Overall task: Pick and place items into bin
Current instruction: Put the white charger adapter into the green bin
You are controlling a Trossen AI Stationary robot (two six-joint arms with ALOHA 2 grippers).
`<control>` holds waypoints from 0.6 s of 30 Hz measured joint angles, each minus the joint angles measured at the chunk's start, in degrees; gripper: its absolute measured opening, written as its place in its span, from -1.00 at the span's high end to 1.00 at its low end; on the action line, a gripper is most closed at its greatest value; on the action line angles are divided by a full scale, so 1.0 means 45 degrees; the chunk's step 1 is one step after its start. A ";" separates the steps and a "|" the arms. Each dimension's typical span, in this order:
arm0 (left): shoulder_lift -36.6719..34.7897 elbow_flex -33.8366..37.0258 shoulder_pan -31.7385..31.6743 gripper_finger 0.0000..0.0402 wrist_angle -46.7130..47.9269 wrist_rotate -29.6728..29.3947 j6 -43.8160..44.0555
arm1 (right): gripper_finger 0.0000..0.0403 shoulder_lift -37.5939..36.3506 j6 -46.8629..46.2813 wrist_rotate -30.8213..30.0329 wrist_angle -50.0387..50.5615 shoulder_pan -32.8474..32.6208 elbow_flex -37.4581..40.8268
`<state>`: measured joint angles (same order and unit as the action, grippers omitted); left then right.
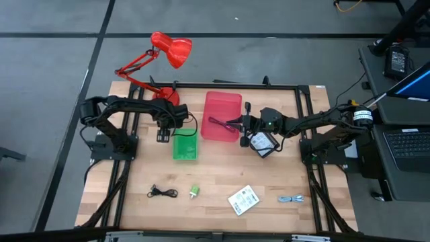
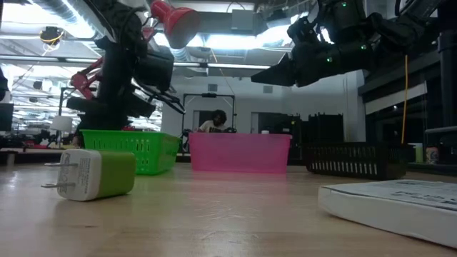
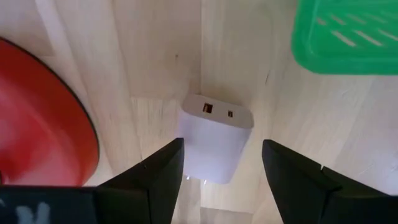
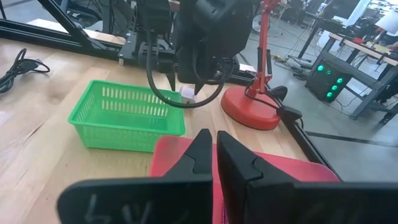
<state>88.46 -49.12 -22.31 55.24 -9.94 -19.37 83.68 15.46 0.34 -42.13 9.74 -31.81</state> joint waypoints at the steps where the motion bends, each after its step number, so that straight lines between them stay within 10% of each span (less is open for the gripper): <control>1: 0.0062 0.0000 0.0000 -0.06 -0.0008 0.0014 -0.0083 | 0.96 0.0000 0.0005 0.0000 -0.0005 -0.0005 0.0000; 18: 0.0385 0.1150 -0.0251 -0.06 -0.1004 0.0138 -0.0202 | 0.96 0.0000 0.0005 0.0000 -0.0005 -0.0005 0.0000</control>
<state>90.19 -43.95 -23.43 50.72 -9.32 -20.28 83.68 15.49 0.34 -42.15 9.72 -31.81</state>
